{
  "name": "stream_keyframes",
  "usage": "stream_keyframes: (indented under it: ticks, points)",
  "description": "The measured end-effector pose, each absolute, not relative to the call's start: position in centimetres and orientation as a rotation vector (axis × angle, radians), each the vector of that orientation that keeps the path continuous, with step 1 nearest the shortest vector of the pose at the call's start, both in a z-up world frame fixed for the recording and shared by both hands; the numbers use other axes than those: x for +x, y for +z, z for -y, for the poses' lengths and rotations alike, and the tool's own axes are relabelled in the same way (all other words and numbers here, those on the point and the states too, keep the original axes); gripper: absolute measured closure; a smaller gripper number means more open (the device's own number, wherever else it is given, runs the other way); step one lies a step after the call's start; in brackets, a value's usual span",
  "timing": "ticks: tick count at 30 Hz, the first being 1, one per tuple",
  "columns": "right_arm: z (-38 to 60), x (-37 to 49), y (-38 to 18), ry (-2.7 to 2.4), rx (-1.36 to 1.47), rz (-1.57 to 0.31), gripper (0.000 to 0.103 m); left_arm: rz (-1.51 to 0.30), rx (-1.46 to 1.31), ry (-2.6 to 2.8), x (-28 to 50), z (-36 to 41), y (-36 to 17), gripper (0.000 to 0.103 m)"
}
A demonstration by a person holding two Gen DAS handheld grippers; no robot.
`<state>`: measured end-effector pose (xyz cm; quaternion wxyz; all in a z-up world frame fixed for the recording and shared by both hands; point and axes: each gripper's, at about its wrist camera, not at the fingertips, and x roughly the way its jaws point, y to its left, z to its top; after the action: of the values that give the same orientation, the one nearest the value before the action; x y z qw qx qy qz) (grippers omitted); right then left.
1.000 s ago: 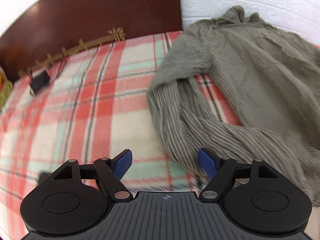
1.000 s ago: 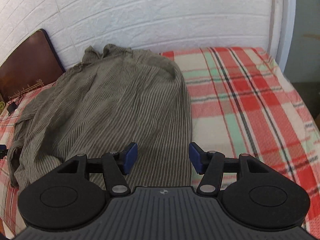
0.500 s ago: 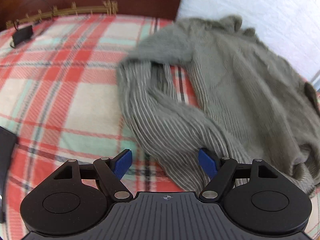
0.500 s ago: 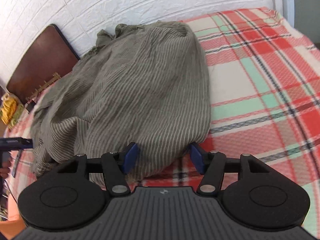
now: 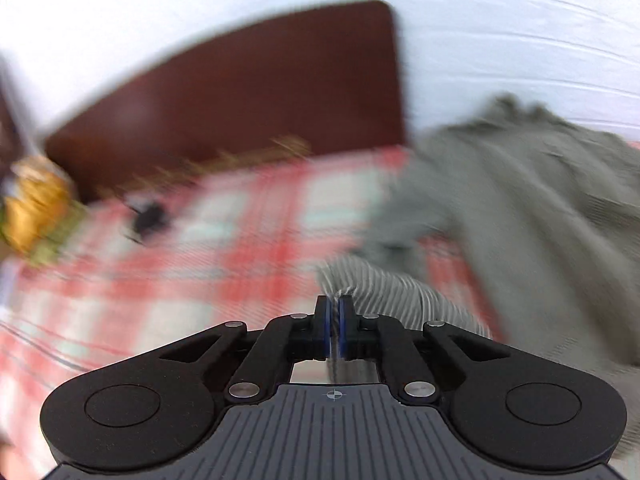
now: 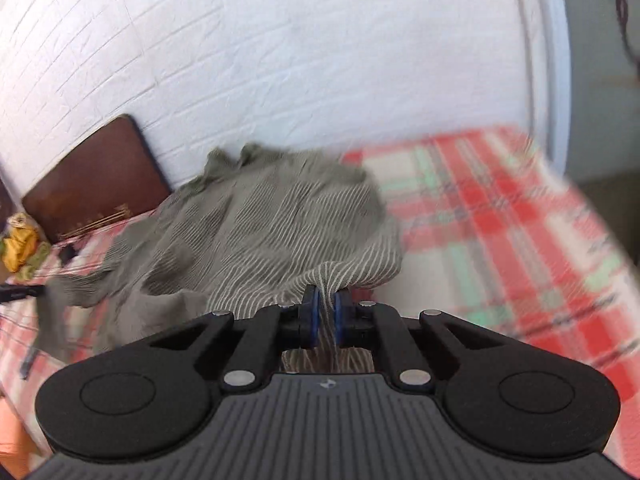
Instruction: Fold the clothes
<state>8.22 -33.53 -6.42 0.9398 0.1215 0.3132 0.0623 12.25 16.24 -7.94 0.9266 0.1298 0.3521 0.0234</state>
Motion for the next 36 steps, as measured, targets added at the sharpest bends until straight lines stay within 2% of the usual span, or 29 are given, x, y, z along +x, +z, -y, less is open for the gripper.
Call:
stream_keyframes:
  ticks: [5, 9, 10, 11, 13, 15, 17, 19, 20, 21, 24, 26, 30, 36]
  points:
    - [34.3, 9.5, -5.5, -0.045, 0.069, -0.572, 0.094, -0.736, 0.328, 0.183, 14.7, -18.0, -8.8, 0.103]
    - [36.1, 10.6, -8.7, -0.154, 0.088, -0.703, 0.095, -0.816, 0.387, 0.196, 15.8, -17.3, -13.2, 0.102]
    - [36.5, 10.7, -10.0, -0.176, 0.078, -0.735, 0.095, -0.837, 0.405, 0.195, 16.0, -17.0, -14.3, 0.097]
    - [36.8, 10.6, -11.2, -0.203, 0.061, -0.758, 0.095, -0.869, 0.418, 0.183, 16.2, -16.8, -15.3, 0.076]
    - [37.4, 10.5, -12.8, -0.255, 0.028, -0.805, 0.095, -0.909, 0.453, 0.171, 16.2, -16.2, -16.3, 0.068]
    - [37.9, 10.5, -13.7, -0.295, -0.005, -0.837, 0.095, -0.907, 0.481, 0.148, 15.5, -15.8, -16.0, 0.04]
    - [38.3, 10.5, -13.9, -0.316, -0.014, -0.859, 0.092, -0.893, 0.463, 0.102, 14.8, -15.7, -14.7, 0.03]
    - [38.4, 10.0, -12.9, -0.351, -0.012, -0.828, 0.074, -0.868, 0.452, 0.083, 13.8, -15.8, -12.9, 0.025]
    - [38.3, 9.6, -12.0, -0.376, -0.016, -0.792, 0.059, -0.849, 0.455, 0.079, 13.2, -15.8, -12.0, 0.019]
    - [37.9, 8.9, -10.8, -0.398, -0.035, -0.732, 0.053, -0.828, 0.461, 0.077, 12.7, -15.6, -11.1, 0.015]
    - [36.4, 6.4, -8.0, -0.355, -0.051, -0.581, 0.05, -0.775, 0.457, 0.062, 11.4, -15.2, -8.5, 0.015]
    - [35.1, 4.9, -6.8, -0.249, -0.025, -0.52, 0.042, -0.76, 0.4, 0.0, 10.6, -14.4, -7.2, 0.015]
    - [32.1, 3.7, -7.5, 0.057, 0.03, -0.546, 0.04, -0.754, 0.393, -0.247, 6.6, -9.9, -7.9, 0.015]
    - [27.8, 5.2, -11.0, 0.153, -0.128, -0.655, 0.04, -0.766, 0.532, -0.53, -0.1, -1.8, -12.9, 0.015]
